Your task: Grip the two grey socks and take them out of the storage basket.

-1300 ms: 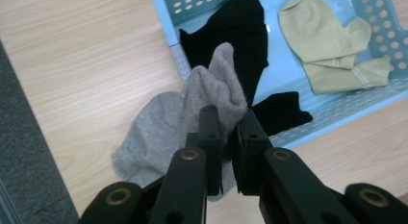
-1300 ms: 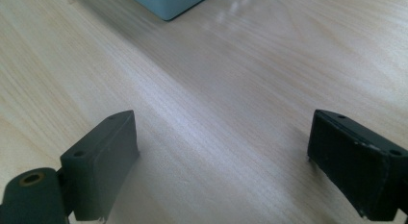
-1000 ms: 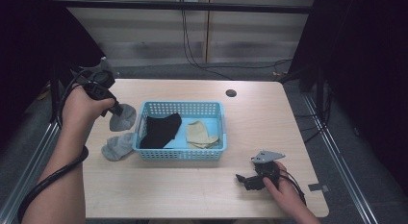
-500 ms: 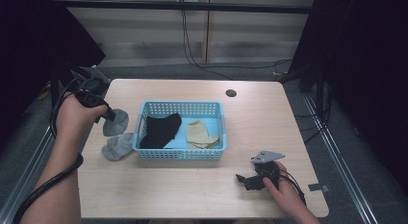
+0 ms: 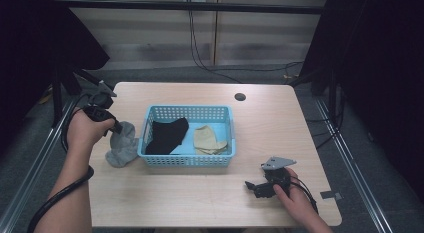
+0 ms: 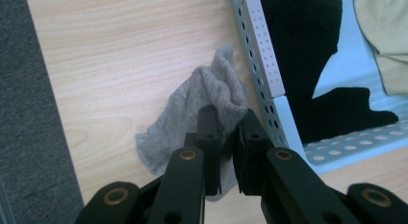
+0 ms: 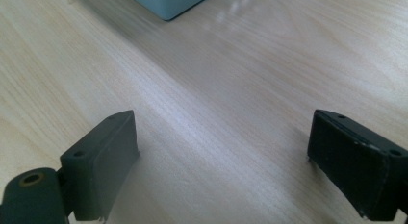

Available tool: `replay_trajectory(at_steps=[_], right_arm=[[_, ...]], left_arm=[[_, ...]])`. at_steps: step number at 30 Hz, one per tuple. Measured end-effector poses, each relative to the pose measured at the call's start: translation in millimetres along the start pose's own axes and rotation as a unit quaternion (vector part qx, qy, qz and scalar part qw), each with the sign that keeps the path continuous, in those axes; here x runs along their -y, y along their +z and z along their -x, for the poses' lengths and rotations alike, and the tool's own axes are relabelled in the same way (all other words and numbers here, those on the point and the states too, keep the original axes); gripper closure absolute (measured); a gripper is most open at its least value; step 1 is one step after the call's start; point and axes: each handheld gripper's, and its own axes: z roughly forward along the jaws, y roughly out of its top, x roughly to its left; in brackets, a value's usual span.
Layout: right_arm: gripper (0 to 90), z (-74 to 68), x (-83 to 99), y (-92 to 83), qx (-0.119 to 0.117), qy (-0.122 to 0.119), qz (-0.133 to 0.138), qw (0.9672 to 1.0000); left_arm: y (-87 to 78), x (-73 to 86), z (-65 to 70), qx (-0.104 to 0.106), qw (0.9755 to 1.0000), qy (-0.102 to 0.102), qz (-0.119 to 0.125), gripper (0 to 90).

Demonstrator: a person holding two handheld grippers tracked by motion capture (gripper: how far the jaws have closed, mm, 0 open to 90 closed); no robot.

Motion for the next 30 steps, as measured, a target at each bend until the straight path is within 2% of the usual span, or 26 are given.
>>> replay_trajectory(at_steps=[5, 12, 23, 28, 30], right_arm=[[9.6, 0.0, 0.0, 0.0, 0.000, 0.000, 0.000, 1.0000], [9.6, -0.4, 0.0, -0.2, 0.000, 0.003, -0.002, 1.0000], [9.6, -0.4, 0.1, -0.2, 0.000, 0.003, -0.001, 1.0000], [9.6, -0.5, 0.1, -0.3, 0.000, 0.004, -0.002, 1.0000], [9.6, -0.5, 0.1, -0.3, 0.000, 0.004, -0.002, 1.0000]], left_arm=[[7.2, 0.1, 1.0, -0.001, 1.0000, 0.004, -0.002, 82.3], [21.7, 1.4, 2.8, 0.002, 1.0000, 0.000, -0.006, 82.3], [32.3, 4.2, 3.8, 0.004, 1.0000, -0.004, -0.005, 81.6], [43.4, 6.0, 4.0, 0.003, 0.9999, -0.007, -0.008, 81.1], [44.8, 5.6, 4.4, 0.003, 0.9999, -0.009, -0.006, 78.0]])
